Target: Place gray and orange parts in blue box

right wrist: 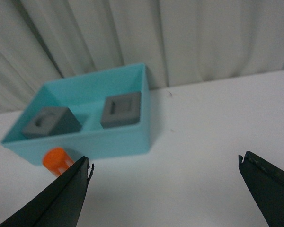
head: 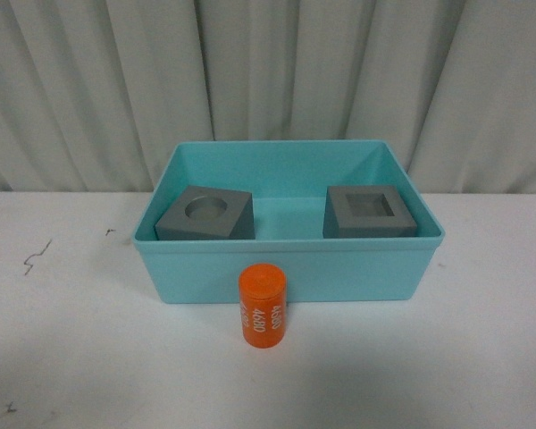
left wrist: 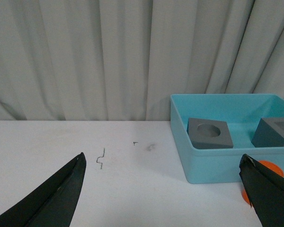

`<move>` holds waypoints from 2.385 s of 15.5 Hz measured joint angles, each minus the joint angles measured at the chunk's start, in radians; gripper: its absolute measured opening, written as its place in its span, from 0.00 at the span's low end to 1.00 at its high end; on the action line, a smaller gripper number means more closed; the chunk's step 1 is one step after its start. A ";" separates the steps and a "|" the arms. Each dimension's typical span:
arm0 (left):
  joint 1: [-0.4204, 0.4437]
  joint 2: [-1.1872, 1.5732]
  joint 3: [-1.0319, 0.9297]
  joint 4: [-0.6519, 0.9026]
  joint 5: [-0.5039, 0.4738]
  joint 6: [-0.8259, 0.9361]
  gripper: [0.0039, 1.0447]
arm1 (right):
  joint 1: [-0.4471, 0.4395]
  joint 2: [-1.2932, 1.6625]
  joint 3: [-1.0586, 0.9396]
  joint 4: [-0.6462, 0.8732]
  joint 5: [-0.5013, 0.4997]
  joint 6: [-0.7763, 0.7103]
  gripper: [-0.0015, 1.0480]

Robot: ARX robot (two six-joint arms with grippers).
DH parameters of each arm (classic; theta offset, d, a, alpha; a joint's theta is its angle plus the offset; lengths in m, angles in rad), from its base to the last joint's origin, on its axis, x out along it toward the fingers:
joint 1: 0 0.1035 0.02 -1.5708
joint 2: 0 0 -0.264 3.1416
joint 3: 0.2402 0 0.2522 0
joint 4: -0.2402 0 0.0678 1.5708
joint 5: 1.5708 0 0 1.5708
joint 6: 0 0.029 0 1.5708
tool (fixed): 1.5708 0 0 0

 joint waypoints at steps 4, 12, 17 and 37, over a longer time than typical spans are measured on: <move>0.000 0.000 0.000 0.000 0.000 0.000 0.94 | 0.180 0.604 0.313 0.254 0.036 0.107 0.94; 0.000 0.000 0.000 0.000 0.000 0.000 0.94 | 0.469 1.269 0.774 0.020 0.057 0.065 0.94; 0.000 0.000 0.000 0.000 0.000 0.000 0.94 | 0.500 1.415 0.892 -0.131 0.015 0.028 0.94; 0.000 0.000 0.000 0.000 0.000 0.000 0.94 | 0.493 1.669 1.094 -0.148 -0.060 0.010 0.94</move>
